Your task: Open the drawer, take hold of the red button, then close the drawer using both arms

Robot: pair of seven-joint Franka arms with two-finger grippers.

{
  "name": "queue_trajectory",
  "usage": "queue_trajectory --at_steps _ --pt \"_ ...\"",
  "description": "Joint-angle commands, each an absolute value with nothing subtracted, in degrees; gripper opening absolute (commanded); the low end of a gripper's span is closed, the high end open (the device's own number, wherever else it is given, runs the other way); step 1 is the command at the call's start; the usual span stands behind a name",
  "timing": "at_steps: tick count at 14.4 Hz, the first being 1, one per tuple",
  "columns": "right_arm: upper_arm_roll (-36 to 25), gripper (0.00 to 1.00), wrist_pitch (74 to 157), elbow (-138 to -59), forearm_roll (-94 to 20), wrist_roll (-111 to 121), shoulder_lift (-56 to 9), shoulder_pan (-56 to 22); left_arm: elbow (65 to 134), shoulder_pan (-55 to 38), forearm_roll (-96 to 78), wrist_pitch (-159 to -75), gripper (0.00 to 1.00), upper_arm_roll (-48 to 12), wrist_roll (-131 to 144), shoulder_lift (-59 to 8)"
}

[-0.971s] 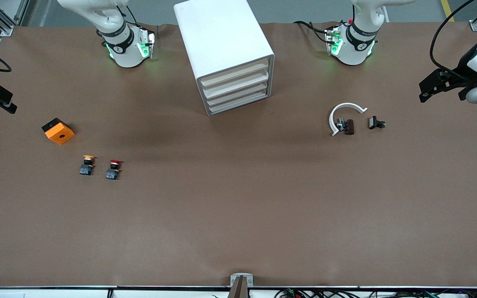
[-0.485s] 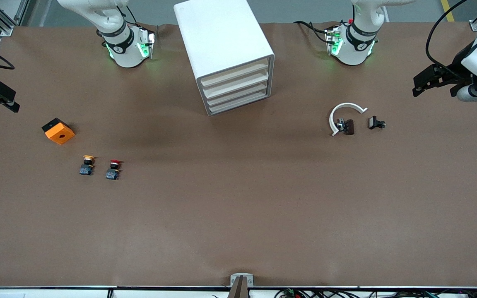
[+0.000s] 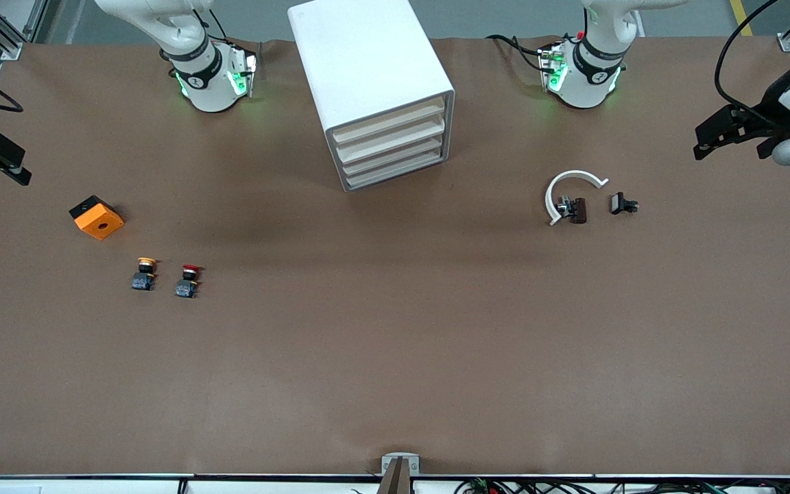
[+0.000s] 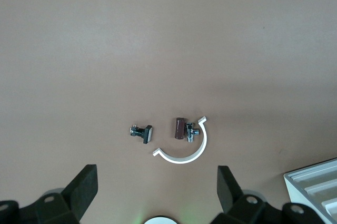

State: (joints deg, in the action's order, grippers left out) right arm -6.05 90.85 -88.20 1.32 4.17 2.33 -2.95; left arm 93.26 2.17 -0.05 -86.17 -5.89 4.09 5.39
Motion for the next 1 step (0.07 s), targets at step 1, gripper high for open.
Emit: queue_trajectory --at_steps 1 --pt "-5.98 1.0 89.74 -86.31 1.49 2.29 1.32 -3.08 92.64 2.29 2.63 -85.08 1.0 -6.24 4.04 5.8"
